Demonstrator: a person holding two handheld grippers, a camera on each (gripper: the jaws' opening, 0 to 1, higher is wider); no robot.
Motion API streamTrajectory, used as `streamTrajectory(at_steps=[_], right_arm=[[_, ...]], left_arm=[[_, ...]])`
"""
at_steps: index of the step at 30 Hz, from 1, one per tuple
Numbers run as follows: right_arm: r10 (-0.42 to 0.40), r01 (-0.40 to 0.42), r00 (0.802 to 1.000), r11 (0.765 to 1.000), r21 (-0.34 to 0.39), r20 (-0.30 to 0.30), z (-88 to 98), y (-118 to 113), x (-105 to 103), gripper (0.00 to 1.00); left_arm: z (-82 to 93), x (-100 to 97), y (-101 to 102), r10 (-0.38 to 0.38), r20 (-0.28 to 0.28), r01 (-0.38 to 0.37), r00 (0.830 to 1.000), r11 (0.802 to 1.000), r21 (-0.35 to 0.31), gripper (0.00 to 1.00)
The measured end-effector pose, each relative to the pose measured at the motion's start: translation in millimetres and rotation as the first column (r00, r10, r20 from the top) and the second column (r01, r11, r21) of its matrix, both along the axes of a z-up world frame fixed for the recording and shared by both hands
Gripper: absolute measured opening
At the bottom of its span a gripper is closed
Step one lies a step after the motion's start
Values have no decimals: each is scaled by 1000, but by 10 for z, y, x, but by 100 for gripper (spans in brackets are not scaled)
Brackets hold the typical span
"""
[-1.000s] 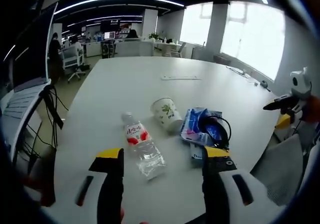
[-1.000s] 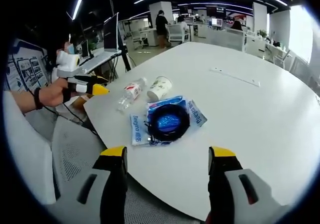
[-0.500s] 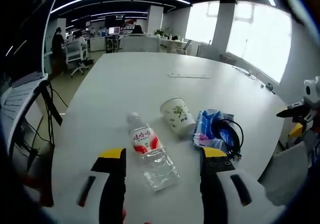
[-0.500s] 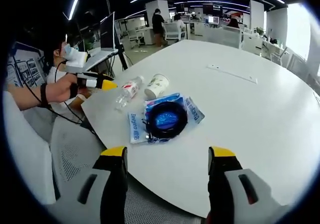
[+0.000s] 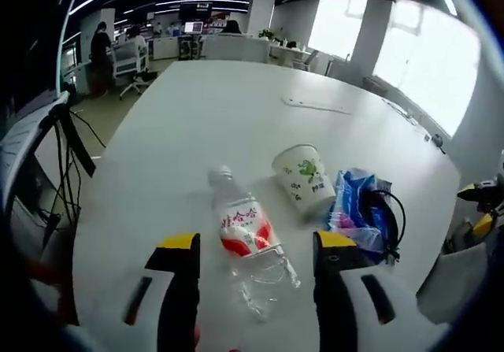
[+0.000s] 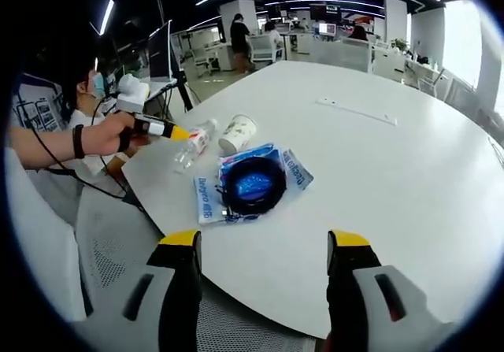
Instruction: Arrange the tabletop items into an orderly group along one side of the table until the central work area is clear of visible clutter.
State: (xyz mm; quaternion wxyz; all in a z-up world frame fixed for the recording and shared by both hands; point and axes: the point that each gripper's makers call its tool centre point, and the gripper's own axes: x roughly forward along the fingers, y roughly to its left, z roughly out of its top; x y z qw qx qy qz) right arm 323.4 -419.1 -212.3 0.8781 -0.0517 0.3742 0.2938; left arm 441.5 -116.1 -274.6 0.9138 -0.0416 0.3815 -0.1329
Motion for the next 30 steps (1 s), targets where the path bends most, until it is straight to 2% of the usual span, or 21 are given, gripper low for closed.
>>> streamTrajectory(at_steps=[6,20,25,27,30], right_arm=[[-11,11,1000,1000,1,-5,-15,-29,6,64],[-19,19,1000,1000,-5,-14,-39,-43,32,64],[-16,16,1000,1000,-5,-11,-27,-33,45,64],[-14,14,1000,1000,-7,-12,-29,-34,46,64],[-13,13,1000,1000,-8,-11,-28,-27,49,64]], left_arm=[[-98,80,10,10,-33,-11,999,1000,-10,57],[-320,321,-3,13,-114,-12,993,1000,12,55],[-374,336,-24,7,-136,-5,991,1000,17,54],[-410,293,-37,-18,-160,23,987,999,30,50],[-406,298,-34,-8,-154,13,988,1000,27,49]])
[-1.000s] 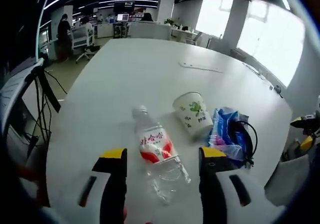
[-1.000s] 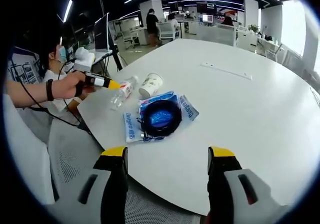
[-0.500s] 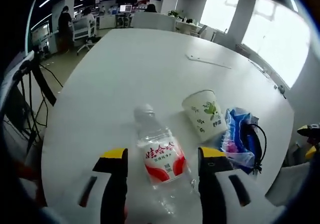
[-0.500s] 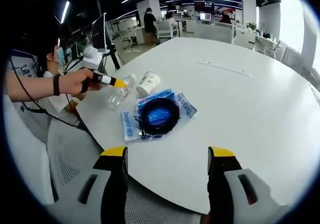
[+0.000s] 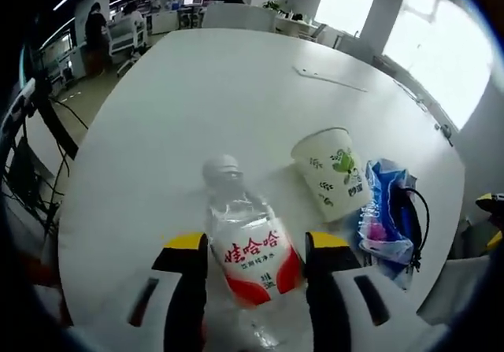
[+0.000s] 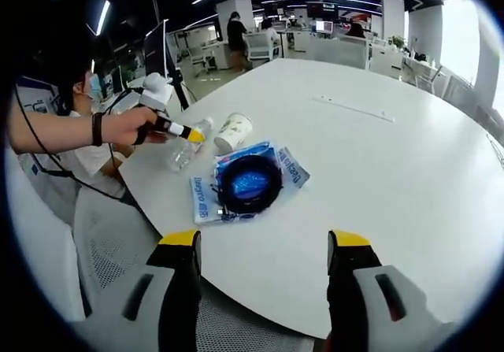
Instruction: Arrange the tabletop items into an orderly group along one side of the table until the central work area is clear of visible clutter.
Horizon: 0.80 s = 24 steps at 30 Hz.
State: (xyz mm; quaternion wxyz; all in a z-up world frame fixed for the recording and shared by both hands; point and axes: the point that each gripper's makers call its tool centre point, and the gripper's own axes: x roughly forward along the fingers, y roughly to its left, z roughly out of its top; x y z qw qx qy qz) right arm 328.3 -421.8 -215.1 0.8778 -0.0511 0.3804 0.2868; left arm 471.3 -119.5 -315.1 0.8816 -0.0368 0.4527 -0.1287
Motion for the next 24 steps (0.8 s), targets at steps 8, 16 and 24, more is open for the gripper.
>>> streamTrajectory(at_steps=[8,16,24], right_arm=[[2,-2,1000,1000,3,5,6,10,9,64],[11,-11,1000,1000,8,11,21,44,18,64],[4,-4,1000,1000,12,20,44,25,36,64]], left_arm=[[7,-78,30,7,-14,-7,1000,1000,1,40],[15,-113,43,-2,-10,2,1000,1000,25,38],[13,-207,52,-14,-19,15,1000,999,43,37]])
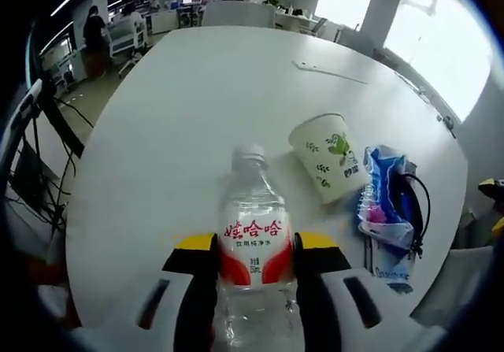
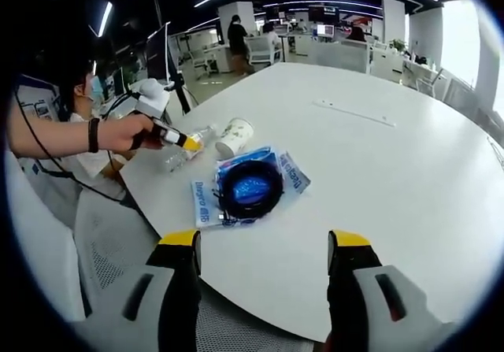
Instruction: Arrange the tabletop items into an orderly group along one side of the table until the central work area is clear of visible clutter.
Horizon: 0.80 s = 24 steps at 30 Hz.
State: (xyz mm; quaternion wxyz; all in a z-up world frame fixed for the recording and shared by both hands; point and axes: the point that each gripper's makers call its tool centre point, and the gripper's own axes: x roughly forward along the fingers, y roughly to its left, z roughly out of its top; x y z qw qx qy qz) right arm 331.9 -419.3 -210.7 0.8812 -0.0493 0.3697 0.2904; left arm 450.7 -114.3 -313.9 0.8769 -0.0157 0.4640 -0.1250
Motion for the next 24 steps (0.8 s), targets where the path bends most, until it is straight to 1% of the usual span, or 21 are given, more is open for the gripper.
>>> streamTrajectory(at_steps=[6,10,17,24], right_arm=[[16,-16,1000,1000,2,-8,-12,45,-20,65],[27,-27,1000,1000,0,-8,-15,73,-31,65],[22,-22,1000,1000,4,-4,5,61,-27,65],[34,-34,999,999,0,-1,28,94,-25,65]], left_arm=[[-3,-125,-9,-14,-8,14,1000,1000,13,37],[-8,-222,11,1,-13,-1,1000,1000,7,37],[-12,-395,8,11,-18,-11,1000,1000,10,37],[-22,-511,4,16,-29,-16,999,1000,2,37]])
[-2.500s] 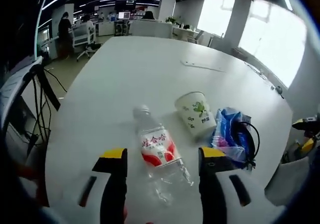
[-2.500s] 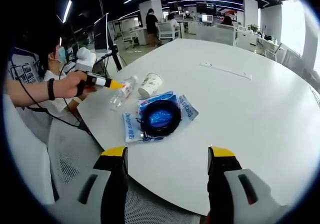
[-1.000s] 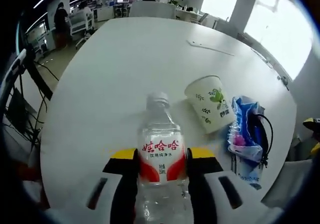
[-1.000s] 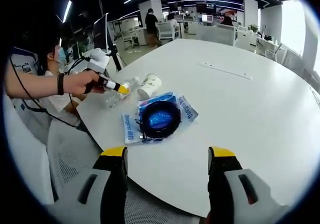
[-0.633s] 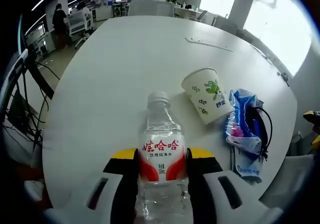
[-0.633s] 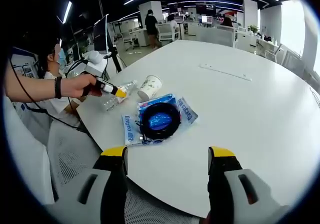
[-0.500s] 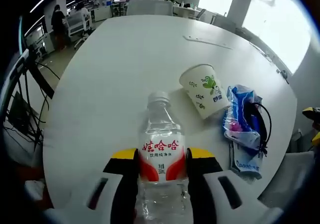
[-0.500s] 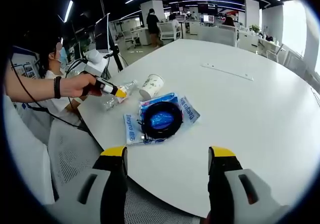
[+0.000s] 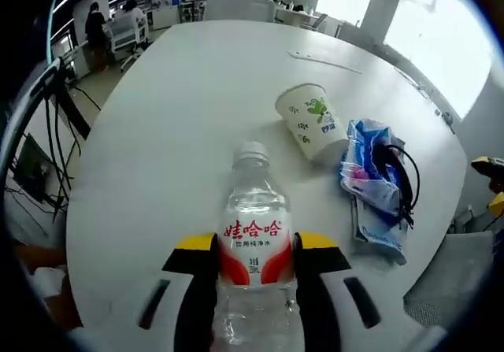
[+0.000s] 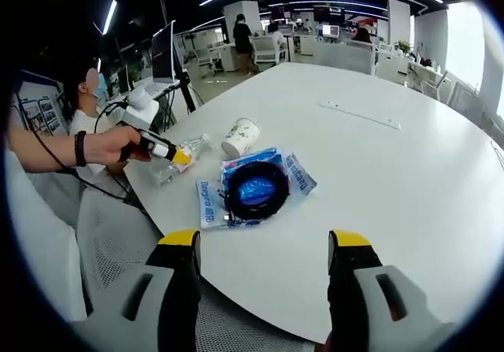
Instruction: Arrange the tabletop items into an orderly group along one side of the table until the central work area is clear of visible clutter.
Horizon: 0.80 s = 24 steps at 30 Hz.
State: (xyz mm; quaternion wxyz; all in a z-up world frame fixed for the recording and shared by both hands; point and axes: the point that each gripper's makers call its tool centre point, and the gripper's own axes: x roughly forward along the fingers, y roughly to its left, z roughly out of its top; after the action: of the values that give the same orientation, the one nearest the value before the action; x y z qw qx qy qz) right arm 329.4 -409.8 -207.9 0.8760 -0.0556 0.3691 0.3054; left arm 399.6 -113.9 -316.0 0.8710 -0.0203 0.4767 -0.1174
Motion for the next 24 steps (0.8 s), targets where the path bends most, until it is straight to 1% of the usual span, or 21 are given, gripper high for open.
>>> streamTrajectory(at_steps=[7,10,14,16,19,22,24], right_arm=[[7,-7,1000,1000,-3,6,13,10,3,65],[5,-5,1000,1000,-1,9,33,11,6,65],[7,-7,1000,1000,-2,13,34,4,9,65],[7,-7,1000,1000,-2,14,38,-6,3,65],[2,-2,1000,1000,-7,16,41,-37,2,65],[-7,8,1000,1000,-17,23,86,-84,13,65],[-20,20,999,1000,-11,34,126,-106,31,65]], left_arm=[[-35,-42,4,-2,-8,2,1000,1000,11,38],[-44,-53,3,-20,-17,20,1000,1000,18,38],[-64,-37,8,-36,-38,36,999,999,7,39],[-63,-52,13,-58,-46,59,997,998,23,43],[-57,3,33,-62,-51,63,997,998,20,47],[-77,33,33,-67,-77,67,995,998,10,56],[-77,45,32,-81,-79,83,994,996,24,55]])
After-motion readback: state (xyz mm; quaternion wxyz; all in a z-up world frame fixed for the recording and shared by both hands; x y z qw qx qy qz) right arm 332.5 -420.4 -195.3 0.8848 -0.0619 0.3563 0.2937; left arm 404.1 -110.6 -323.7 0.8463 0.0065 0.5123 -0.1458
